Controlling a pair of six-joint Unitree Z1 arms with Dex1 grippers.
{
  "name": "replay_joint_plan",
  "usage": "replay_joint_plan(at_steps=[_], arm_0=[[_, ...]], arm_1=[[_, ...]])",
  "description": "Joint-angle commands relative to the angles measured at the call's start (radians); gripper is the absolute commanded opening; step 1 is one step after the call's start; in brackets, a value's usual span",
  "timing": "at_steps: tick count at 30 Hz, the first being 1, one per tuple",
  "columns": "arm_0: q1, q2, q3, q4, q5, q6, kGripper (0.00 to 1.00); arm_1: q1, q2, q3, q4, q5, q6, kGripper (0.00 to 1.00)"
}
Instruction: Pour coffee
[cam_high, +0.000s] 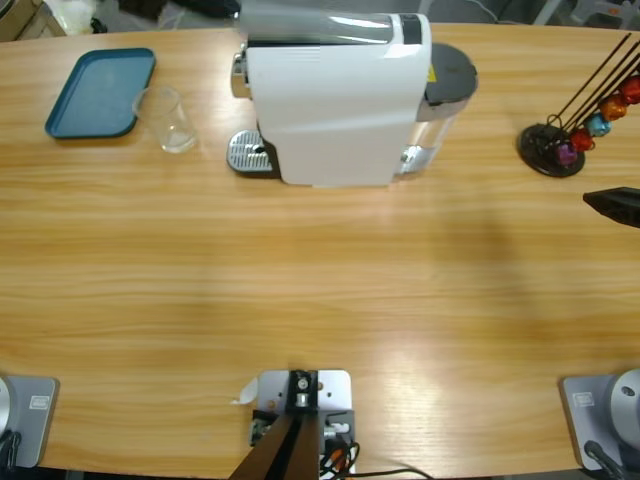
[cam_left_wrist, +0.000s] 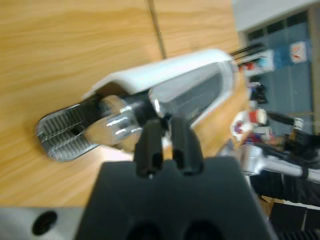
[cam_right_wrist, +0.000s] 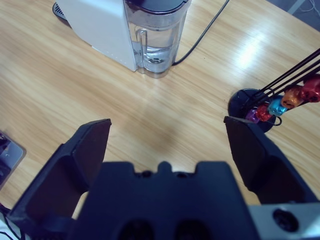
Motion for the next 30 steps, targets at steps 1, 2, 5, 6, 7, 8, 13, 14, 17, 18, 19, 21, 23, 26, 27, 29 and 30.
replay_joint_plan(at_steps=[1,2,5,6,7,8,13,14,17,18,19,21,23,26,27,29,30], arm_0=[[-0.083,0.031,-0.131,-0.007,-0.029,-0.017,0.000],[-0.088,0.035,-0.144,-0.007,-0.029,-0.022,0.000],[-0.108,0.055,-0.182,-0.008,-0.031,-0.023,0.000],[-0.115,0.066,-0.197,-0.009,-0.043,-0.021,0.000],[-0.121,0.080,-0.212,-0.021,-0.068,-0.018,0.000],[-0.125,0.094,-0.227,-0.040,-0.101,-0.016,0.000],[-0.154,0.152,-0.314,-0.174,-0.270,-0.006,0.636],[-0.157,0.143,-0.309,-0.179,-0.270,0.016,0.948],[-0.157,0.053,-0.201,-0.174,-0.178,0.078,0.997],[-0.159,-0.003,-0.138,-0.166,-0.089,0.105,1.000],[-0.167,-0.060,-0.077,-0.153,0.007,0.144,1.000],[-0.189,-0.169,0.003,-0.034,0.214,0.242,1.000],[-0.239,-0.240,0.031,0.155,0.492,0.332,1.000],[-0.314,-0.286,0.137,0.271,0.771,0.423,0.999],[-0.317,-0.300,0.176,0.270,0.774,0.422,1.000],[-0.317,-0.316,0.231,0.268,0.773,0.418,1.000],[-0.317,-0.319,0.248,0.268,0.773,0.415,1.000]], arm_1=[[-0.009,0.009,0.029,-0.009,-0.017,-0.013,0.996],[-0.009,0.009,0.029,-0.009,-0.017,-0.013,0.996],[-0.009,0.013,0.029,-0.010,-0.017,-0.012,0.996],[-0.009,0.013,0.029,-0.010,-0.017,-0.012,0.996],[-0.009,0.011,0.029,-0.010,-0.017,-0.012,0.996],[-0.009,0.008,0.029,-0.010,-0.017,-0.012,0.996],[-0.013,-0.051,0.037,-0.011,-0.093,0.031,1.000],[-0.033,-0.068,0.034,-0.017,-0.127,0.043,1.000],[-0.210,-0.083,0.002,-0.069,-0.181,0.085,1.000],[-0.281,-0.071,-0.011,-0.091,-0.181,0.094,1.000],[-0.338,-0.046,-0.027,-0.098,-0.182,0.102,1.000],[-0.406,0.039,-0.044,-0.100,-0.209,0.108,1.000],[-0.449,0.121,-0.021,-0.137,-0.219,0.121,1.000],[-0.464,0.198,0.016,-0.248,-0.200,0.127,0.965],[-0.464,0.223,0.021,-0.271,-0.188,0.128,0.953],[-0.470,0.259,0.057,-0.338,-0.158,0.131,0.890],[-0.485,0.268,0.082,-0.379,-0.136,0.131,0.890]])
